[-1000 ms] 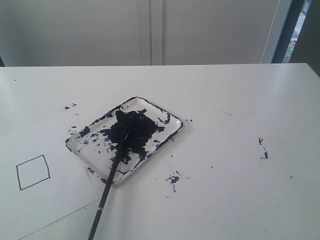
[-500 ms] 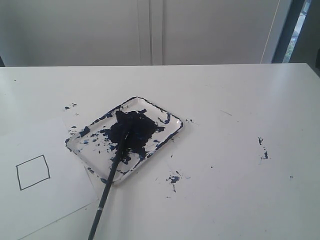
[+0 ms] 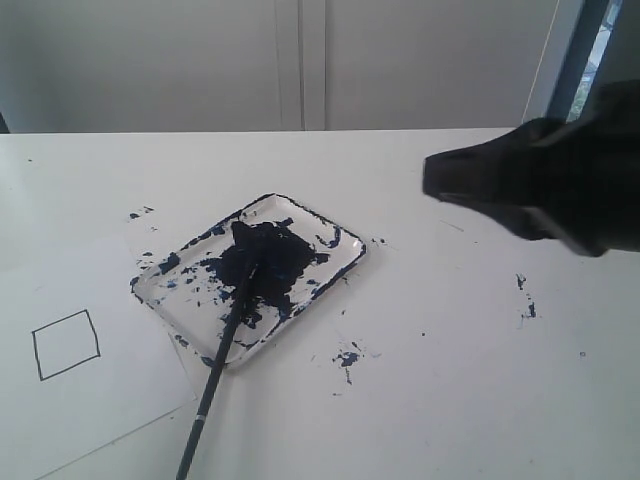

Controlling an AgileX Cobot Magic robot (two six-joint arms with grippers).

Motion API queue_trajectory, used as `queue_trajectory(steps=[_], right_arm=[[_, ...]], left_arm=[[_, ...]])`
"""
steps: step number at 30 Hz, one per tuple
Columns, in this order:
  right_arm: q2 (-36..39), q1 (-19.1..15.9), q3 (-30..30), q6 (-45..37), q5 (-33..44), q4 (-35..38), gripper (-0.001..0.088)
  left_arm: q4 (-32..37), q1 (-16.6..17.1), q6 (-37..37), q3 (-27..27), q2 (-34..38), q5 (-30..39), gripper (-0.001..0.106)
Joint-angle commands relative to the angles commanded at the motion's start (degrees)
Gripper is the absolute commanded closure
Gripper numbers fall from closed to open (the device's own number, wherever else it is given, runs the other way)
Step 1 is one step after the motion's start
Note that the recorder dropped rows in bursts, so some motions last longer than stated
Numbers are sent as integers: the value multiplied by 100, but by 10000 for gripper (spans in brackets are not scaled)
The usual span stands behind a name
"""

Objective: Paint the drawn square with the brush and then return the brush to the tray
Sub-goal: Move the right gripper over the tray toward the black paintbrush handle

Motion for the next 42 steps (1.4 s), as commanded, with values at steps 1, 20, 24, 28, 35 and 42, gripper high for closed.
queue_trajectory(steps=[1,20,24,28,35,42], right_arm=[[110,154,-10,-58,-257,0,868],[2241,1630,-2357,-387,17,-1985,868],[2736,1820,-2812,-387,116,-1995,868],[3178,1953,-3117,-358,323,-2283,868],[3587,2052,-3212,1125,203,-2910,868],[4072,2092,-3212,2431,817,-3009,868]], left_arm=[[0,0,0,0,0,-36,1050],[0,0,0,0,0,-33,1050],[0,0,0,0,0,68,1050],[64,0,0,0,0,257,1050],[78,0,0,0,0,256,1050],[78,0,0,0,0,256,1050]])
